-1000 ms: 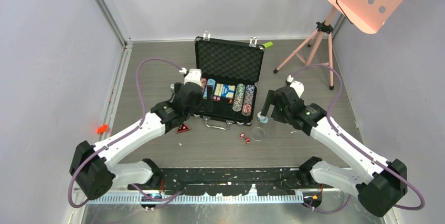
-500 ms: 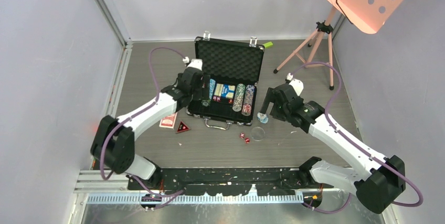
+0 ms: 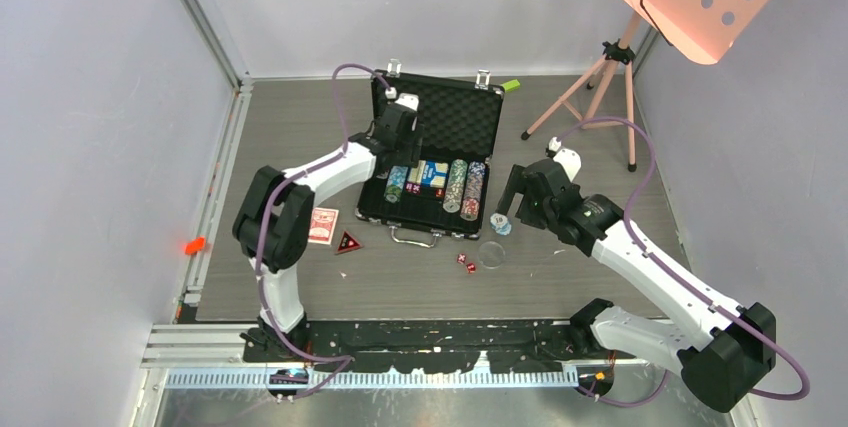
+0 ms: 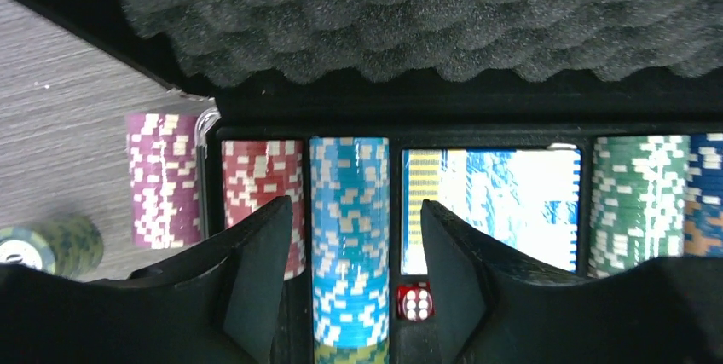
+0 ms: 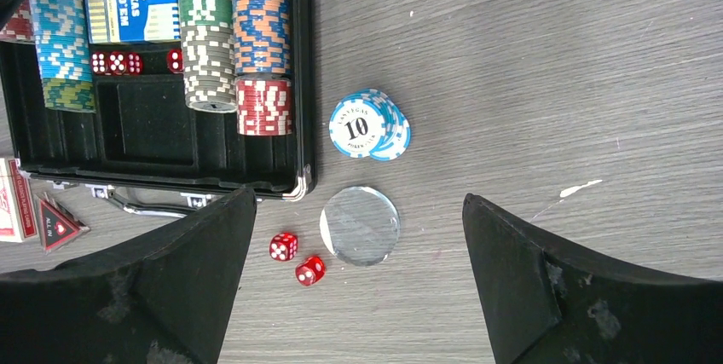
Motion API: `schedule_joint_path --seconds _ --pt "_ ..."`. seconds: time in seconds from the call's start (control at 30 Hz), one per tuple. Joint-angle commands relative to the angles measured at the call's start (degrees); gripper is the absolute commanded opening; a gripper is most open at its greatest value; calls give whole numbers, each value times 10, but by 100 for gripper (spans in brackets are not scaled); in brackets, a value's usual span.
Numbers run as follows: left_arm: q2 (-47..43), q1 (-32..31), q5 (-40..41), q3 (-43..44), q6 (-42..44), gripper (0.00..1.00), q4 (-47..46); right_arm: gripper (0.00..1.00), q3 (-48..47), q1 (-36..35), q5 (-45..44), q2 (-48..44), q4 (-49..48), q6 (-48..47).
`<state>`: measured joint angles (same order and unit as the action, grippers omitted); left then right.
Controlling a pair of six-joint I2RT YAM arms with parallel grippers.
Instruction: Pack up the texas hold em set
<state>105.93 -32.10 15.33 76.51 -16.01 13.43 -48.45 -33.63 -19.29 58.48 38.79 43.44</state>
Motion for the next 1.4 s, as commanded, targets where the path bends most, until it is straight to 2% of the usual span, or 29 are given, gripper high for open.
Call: schedule_joint_path --seconds 0.0,0.23,0.5,0.8,1.37 --pt "32 6 -9 47 22 58 -31 98 -7 1 -19 -16 -19 -9" --pt "89 8 -6 97 18 52 -1 97 -3 1 -25 -25 -17 -12" --pt "101 11 9 88 -5 45 39 97 4 1 -21 -38 -17 -8" --pt "65 11 -2 34 -25 40 76 97 12 2 -5 -57 -17 4" --pt "-50 -8 -37 -87 -49 39 120 95 22 2 18 -97 -7 33"
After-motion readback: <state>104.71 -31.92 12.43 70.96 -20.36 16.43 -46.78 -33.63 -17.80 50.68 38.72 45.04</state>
